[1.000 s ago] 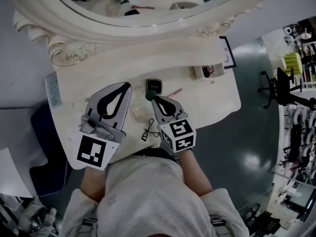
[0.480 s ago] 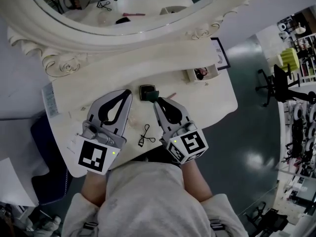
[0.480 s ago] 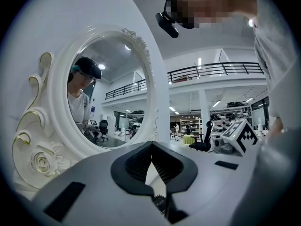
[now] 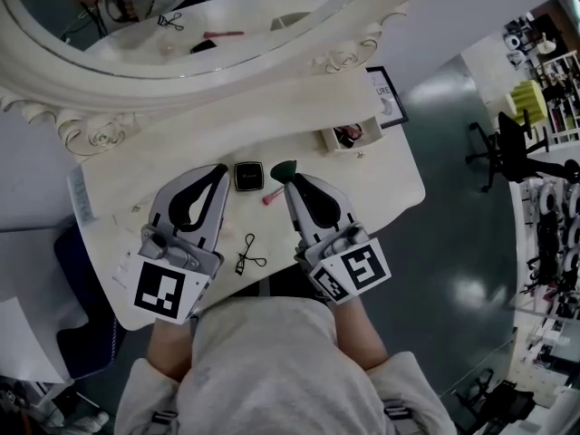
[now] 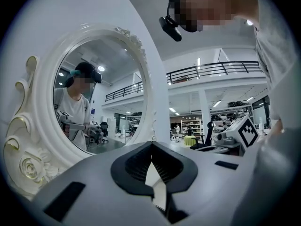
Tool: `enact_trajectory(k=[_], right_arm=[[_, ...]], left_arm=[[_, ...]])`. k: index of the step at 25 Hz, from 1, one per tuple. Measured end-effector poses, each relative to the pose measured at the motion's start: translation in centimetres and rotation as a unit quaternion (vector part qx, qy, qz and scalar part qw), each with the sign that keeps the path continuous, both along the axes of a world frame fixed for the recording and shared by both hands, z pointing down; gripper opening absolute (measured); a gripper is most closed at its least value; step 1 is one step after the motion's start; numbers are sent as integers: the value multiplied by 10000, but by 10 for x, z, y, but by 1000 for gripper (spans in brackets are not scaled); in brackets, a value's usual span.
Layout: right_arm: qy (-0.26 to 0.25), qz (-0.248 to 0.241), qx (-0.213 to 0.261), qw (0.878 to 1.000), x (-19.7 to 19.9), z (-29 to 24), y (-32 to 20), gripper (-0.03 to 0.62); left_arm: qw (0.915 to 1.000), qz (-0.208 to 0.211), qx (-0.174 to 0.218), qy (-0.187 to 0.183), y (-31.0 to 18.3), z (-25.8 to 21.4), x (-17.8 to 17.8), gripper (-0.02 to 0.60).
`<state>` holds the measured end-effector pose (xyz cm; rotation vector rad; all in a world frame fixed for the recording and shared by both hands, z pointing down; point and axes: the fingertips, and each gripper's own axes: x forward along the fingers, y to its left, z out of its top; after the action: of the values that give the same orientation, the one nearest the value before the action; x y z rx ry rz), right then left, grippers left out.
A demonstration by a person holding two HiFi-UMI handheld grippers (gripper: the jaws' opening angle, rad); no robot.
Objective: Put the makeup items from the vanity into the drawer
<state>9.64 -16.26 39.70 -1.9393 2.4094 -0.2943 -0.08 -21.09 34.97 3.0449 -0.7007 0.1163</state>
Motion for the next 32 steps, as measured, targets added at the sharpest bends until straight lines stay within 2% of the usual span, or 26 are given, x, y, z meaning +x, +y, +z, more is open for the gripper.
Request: enact_trajectory(k=[18,25,32], right_arm=[[156,-259,190,9994,96,-12,10,40],[348,-294,66,9989,140,-3,7,40],[606,-379,-265,9971,182,22,2,40]], left_arm=[[9963,-807,298,-32,21,-25,43,15],[9927,-1155,342,-56,29,-29,54,15],[9875,-1526,395,-101,36,-30,65,15]])
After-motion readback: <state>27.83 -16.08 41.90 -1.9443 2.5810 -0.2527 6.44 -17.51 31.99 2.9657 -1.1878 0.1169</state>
